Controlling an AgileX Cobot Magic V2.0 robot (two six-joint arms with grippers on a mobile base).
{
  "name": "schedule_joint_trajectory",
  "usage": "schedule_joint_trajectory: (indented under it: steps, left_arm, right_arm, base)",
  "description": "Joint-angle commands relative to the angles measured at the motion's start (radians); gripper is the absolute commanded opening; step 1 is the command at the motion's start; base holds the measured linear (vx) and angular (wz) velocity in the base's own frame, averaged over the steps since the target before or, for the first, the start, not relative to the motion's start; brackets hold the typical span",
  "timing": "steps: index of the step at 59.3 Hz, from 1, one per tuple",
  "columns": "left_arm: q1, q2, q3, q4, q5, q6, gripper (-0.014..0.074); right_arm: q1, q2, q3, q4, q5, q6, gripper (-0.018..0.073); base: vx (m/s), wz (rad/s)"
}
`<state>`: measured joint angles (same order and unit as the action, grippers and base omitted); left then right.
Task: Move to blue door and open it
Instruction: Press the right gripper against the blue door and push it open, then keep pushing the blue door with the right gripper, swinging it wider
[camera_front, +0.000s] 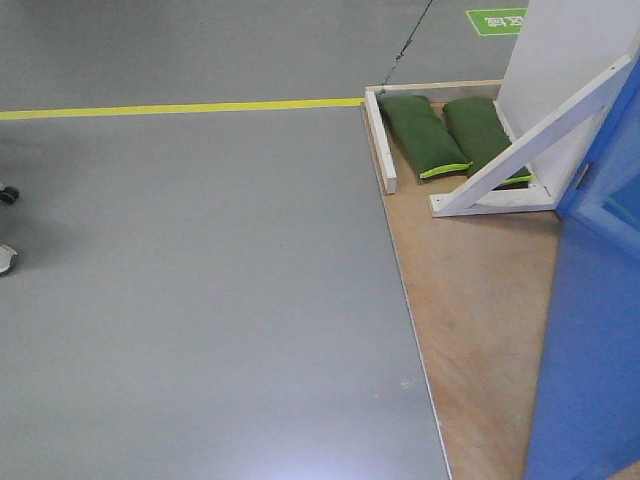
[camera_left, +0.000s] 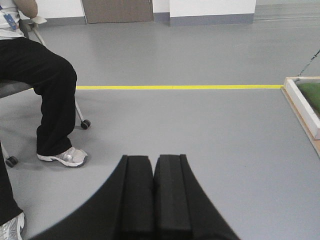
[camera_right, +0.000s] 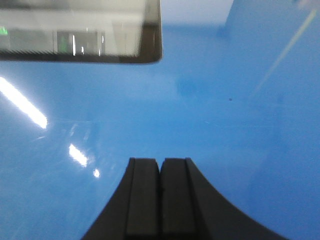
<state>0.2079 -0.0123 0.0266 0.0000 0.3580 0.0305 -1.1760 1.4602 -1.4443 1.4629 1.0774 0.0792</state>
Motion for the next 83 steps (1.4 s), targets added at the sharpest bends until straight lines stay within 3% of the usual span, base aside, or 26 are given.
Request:
schedule_joint_trajectory:
  steps: [1,13,20,38,52,72,83]
  left_arm:
    - [-0.006,-0.014,0.005,0.0,-0.079,-0.003,0.007]
    - [-0.006,-0.014,0.005,0.0,-0.077,-0.003,0.007]
    - [-0.006,-0.014,0.005,0.0,-0.077,-0.003,0.007]
    - [-0.006,-0.014,0.005,0.0,-0.077,-0.003,0.007]
    - [-0.006,-0.014,0.005,0.0,-0.077,-0.003,0.007]
    - [-0.006,-0.014,0.005,0.0,-0.077,-0.003,0.007]
    - [-0.006,-0.014,0.005,0.0,-0.077,-0.003,0.007]
  right_arm:
    - [0.098,-0.068,-0.033,0.084,0.154,-0.013,0.0002]
    - [0.249,-0.094,-0.033,0.084,0.12,-0.013,0.0002]
    - [0.365,-0.108,-0.033,0.081,0.023,-0.013,0.0002]
    - [0.659,-0.117,-0.033,0.055,-0.452,-0.013,0.0002]
    - [0.848,-0.09,-0.033,0.054,-0.685,-0.013,0.0002]
    - [1.034,-0.017,-0.033,0.054,-0.729,-0.013,0.0002]
    - [1.082,-0.014,-0.033,0.06,-0.722,-0.013,0.0002]
  base:
    - [0.0,-0.02]
    - [0.0,0.0]
    - [0.0,0.0]
    - [0.0,0.0]
    - [0.0,0.0]
    - [0.0,0.0]
    - [0.0,0.0]
